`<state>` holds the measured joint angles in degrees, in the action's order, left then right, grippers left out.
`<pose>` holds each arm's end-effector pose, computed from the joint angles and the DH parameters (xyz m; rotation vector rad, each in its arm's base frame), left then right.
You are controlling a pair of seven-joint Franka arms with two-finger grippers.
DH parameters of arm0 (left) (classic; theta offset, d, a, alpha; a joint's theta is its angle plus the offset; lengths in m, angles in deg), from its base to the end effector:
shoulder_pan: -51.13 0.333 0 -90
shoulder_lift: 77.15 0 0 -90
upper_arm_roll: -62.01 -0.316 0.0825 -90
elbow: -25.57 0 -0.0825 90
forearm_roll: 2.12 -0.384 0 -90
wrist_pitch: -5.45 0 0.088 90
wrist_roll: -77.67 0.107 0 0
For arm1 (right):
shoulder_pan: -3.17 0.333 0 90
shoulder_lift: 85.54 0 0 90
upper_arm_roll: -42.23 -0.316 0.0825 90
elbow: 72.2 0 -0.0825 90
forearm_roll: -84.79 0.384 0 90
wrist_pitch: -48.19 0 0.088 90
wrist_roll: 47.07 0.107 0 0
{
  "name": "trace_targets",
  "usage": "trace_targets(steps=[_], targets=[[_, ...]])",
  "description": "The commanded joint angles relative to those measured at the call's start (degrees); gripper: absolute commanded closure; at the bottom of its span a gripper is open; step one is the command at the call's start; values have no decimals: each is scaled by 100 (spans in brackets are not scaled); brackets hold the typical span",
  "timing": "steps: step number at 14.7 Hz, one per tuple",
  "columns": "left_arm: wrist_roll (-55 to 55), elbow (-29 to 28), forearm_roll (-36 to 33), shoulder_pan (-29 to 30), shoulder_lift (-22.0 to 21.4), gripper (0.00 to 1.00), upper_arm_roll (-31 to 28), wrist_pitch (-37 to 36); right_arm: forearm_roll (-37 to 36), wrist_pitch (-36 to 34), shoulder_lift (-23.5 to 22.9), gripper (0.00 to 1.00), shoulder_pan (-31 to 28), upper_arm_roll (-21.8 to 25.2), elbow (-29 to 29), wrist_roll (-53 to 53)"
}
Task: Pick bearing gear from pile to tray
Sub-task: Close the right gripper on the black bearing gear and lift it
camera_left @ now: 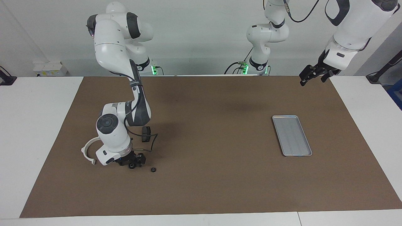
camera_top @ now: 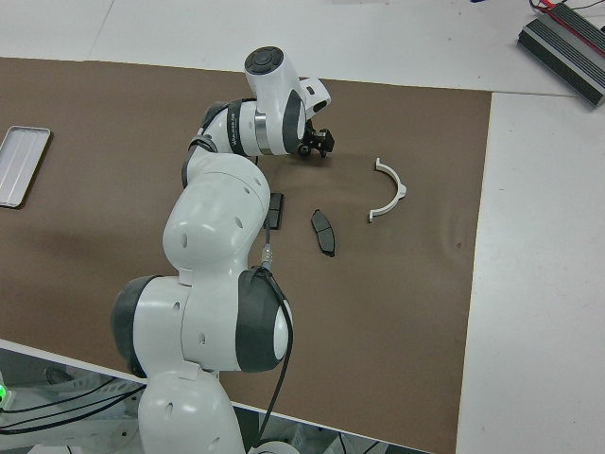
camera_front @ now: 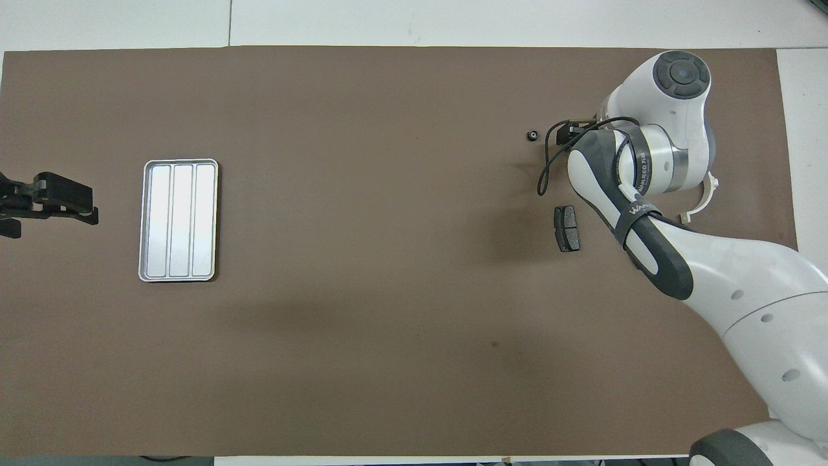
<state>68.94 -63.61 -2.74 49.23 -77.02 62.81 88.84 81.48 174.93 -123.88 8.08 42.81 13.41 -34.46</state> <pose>0.5421 -0.0243 0.6204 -3.1122 -0.1650 0.1587 0.7165 0.0536 0.2811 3.0902 -0.1682 0.0867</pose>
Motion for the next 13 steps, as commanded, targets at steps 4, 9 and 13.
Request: trace_targets(steps=[4,9,13], targets=[[30,-99,36,22,-92,0,17,-42,32,281,-120,21,-113,-58,-149,127],[38,-99,36,22,-92,0,17,-42,32,272,-112,27,-87,-66,-79,267],[38,-99,36,22,-92,0,17,-42,32,175,-112,27,-86,-66,-44,285]])
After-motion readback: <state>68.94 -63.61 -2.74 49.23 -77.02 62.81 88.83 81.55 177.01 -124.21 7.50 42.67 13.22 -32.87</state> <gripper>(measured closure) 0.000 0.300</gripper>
